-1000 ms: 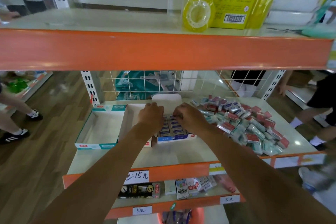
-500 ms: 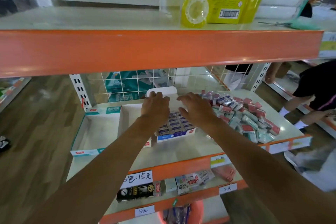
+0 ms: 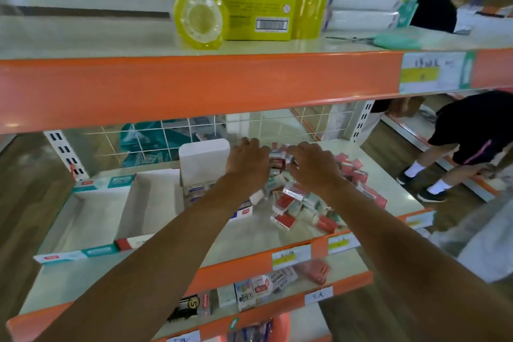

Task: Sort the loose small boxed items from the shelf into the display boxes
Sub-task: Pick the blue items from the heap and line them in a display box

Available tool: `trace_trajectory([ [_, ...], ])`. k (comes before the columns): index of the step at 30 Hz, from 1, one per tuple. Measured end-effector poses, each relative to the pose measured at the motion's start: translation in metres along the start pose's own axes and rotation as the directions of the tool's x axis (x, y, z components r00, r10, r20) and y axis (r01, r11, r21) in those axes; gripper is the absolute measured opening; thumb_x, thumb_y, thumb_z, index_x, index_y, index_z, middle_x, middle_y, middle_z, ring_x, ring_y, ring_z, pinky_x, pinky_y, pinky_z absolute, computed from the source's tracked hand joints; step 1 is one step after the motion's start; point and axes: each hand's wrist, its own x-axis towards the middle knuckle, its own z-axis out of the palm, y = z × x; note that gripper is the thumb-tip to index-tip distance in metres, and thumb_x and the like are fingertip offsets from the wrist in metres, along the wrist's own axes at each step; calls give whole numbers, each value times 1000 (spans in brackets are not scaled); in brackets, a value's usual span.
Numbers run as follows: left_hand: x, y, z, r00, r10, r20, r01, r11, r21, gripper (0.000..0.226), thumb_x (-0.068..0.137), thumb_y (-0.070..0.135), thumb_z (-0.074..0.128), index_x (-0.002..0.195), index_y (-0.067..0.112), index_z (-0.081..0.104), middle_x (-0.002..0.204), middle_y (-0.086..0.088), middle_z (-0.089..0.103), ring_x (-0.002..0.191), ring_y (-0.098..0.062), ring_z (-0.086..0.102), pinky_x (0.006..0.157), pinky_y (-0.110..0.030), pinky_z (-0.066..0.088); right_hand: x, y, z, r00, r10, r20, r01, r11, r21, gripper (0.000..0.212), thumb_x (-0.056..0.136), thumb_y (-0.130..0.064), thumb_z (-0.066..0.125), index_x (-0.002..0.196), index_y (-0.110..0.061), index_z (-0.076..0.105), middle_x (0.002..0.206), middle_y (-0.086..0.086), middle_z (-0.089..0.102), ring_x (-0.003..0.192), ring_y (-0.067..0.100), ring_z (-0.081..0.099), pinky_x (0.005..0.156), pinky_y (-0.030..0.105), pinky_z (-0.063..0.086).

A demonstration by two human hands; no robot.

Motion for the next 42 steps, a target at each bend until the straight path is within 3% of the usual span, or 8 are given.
trace_trajectory([
  [5, 22, 35, 6, 998, -27, 48, 27, 1000, -9, 34, 94, 18, 47, 127, 12, 52, 120, -12, 52, 114, -30, 45, 89, -40, 42, 4, 43, 7, 997, 15, 73, -12, 999, -45, 36, 97, -32, 48, 132, -25, 51, 128, 3, 55, 116, 25, 50, 91, 41, 44],
  [16, 57, 85, 44, 997, -52, 51, 60, 983, -173, 27, 92, 18, 51, 116, 11, 61, 114, -8, 60, 109, -26, 49, 89, -40, 48, 2, 104, 21, 983, 10, 185, -40, 986, 159, 28, 93, -32, 55, 119, -23, 57, 116, 7, 62, 111, 27, 54, 87, 37, 46],
  [20, 68, 97, 53, 988, -89, 123, 113, 972, -204, 30, 94, 19, 49, 121, 11, 60, 122, -7, 55, 117, -26, 46, 93, -41, 46, 2, 114, 23, 988, -33, 151, 0, 976, 216, 24, 93, -25, 59, 116, -20, 60, 113, 7, 62, 107, 27, 55, 85, 37, 48],
  [23, 74, 103, 59, 986, -84, 142, 113, 970, -213, 28, 94, 22, 48, 112, 6, 63, 112, -11, 56, 107, -26, 50, 87, -39, 49, 4, 118, 25, 992, -54, 115, 19, 960, 280, 21, 90, -21, 63, 111, -16, 63, 108, 8, 63, 99, 27, 59, 80, 34, 49],
  [28, 79, 108, 55, 983, -94, 156, 135, 952, -275, 19, 86, 8, 55, 101, 2, 66, 102, -15, 59, 98, -28, 55, 84, -36, 51, 5, 123, 26, 994, -43, 104, 0, 927, 375, 30, 84, -17, 69, 114, -14, 67, 102, 8, 65, 92, 27, 62, 81, 36, 51],
  [33, 82, 103, 54, 975, -101, 199, 166, 924, -344, 23, 81, 15, 64, 100, 4, 69, 94, -10, 63, 90, -24, 61, 75, -30, 51, 5, 126, 23, 992, -36, 118, -15, 914, 405, 35, 84, -18, 69, 119, -16, 66, 94, -1, 55, 86, 20, 58, 81, 28, 49],
  [40, 70, 92, 46, 982, -121, 147, 175, 875, -451, 21, 78, 18, 64, 93, 5, 71, 89, -11, 67, 78, -21, 60, 59, -26, 41, -5, 123, 24, 995, -99, -23, 99, 896, 432, 24, 86, -13, 68, 110, -13, 71, 99, 7, 54, 83, 21, 57, 74, 20, 42],
  [42, 63, 86, 44, 986, -132, 104, 166, 862, -479, 24, 78, 19, 68, 97, 5, 68, 96, -10, 64, 81, -21, 57, 63, -27, 44, -8, 119, 21, 996, -69, -61, 90, 878, 470, 24, 88, -15, 66, 112, -12, 69, 100, 4, 52, 82, 16, 54, 70, 14, 38],
])
